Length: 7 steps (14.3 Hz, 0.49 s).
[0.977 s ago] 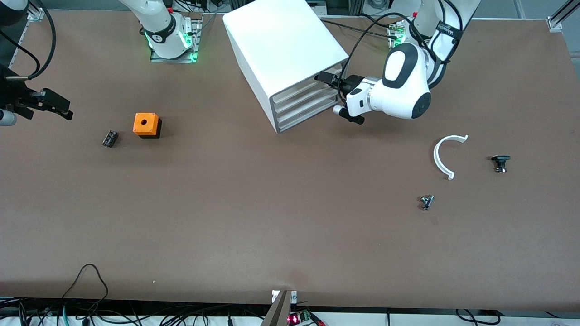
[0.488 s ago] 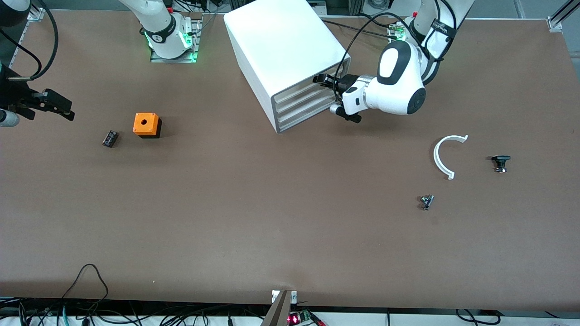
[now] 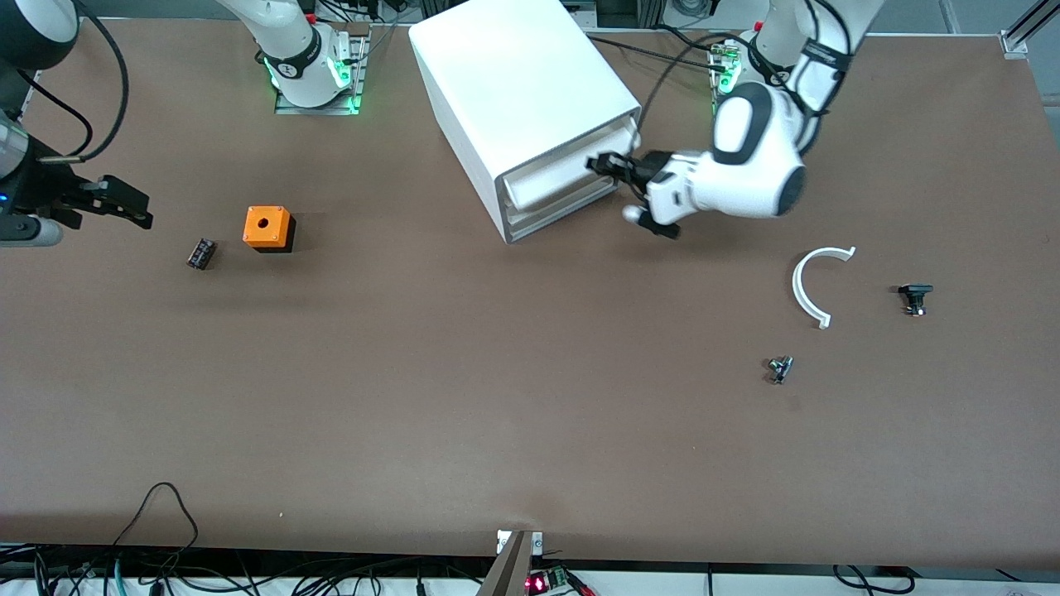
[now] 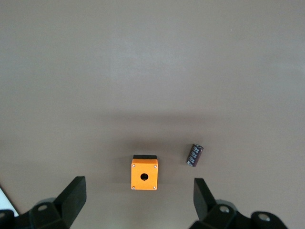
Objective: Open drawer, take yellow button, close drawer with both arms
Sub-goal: 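Grip the drawer handle and pull the drawer open with the left gripper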
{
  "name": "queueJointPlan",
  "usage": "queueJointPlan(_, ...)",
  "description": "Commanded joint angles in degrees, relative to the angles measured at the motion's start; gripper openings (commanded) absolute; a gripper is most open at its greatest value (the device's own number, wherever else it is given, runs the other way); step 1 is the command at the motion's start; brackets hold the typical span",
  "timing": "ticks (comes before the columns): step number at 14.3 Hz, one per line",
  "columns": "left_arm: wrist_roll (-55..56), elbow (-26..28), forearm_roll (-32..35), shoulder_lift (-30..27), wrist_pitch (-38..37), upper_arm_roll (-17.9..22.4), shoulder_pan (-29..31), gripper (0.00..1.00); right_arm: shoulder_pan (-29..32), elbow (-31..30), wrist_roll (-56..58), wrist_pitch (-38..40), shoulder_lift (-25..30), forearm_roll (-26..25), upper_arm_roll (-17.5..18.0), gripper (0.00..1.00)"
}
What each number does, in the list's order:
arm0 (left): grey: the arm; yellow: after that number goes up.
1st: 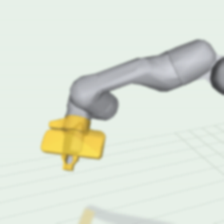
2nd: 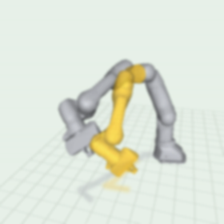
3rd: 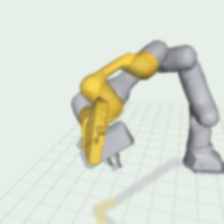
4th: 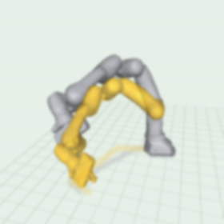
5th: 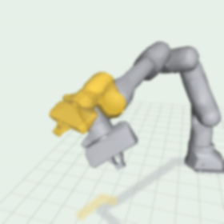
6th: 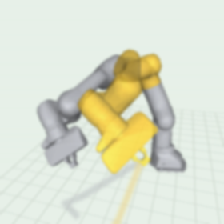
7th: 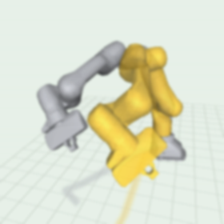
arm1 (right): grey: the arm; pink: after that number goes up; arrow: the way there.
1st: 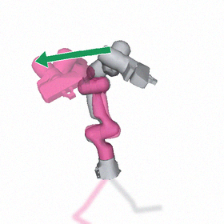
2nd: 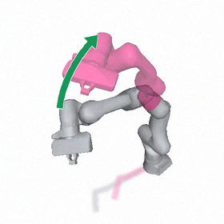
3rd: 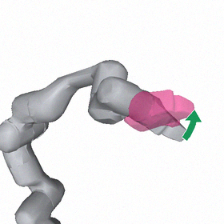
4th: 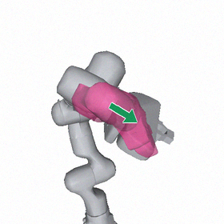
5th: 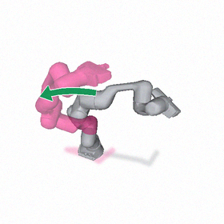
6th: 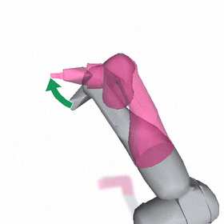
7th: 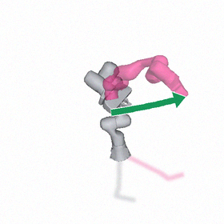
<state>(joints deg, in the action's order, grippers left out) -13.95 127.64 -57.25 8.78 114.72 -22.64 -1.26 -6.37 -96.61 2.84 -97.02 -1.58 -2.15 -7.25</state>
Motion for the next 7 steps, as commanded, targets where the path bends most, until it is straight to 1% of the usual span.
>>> queueJointPlan(1,1.91,-1.68,2.92,-0.08,5.94,1.81,0.65,0.0,-0.14,1.86,1.21,0.51,-0.71,0.31,-0.05,1.0)
queueJointPlan(2,2.35,-1.95,3.2,-0.34,6.3,1.81,0.91,0.84,-0.23,1.86,1.03,0.69,-0.71,0.48,0.04,1.0)
queueJointPlan(3,2.18,-1.95,3.2,-0.95,6.39,2.16,1.61,1.0,-0.49,1.86,1.03,0.95,-0.71,0.57,0.83,1.0)
queueJointPlan(4,2.26,-2.04,3.2,-1.39,8.05,2.25,1.88,1.0,-0.66,1.86,1.03,0.95,-0.71,0.57,1.44,1.0)
queueJointPlan(6,1.91,-2.04,4.33,-3.49,12.0,2.34,2.58,1.0,-1.37,1.86,1.12,1.13,-0.71,1.01,4.25,1.0)
queueJointPlan(7,1.91,-2.56,8.0,-4.46,12.19,2.52,3.89,1.0,-1.98,1.77,1.12,1.21,-0.88,1.97,5.57,1.0)
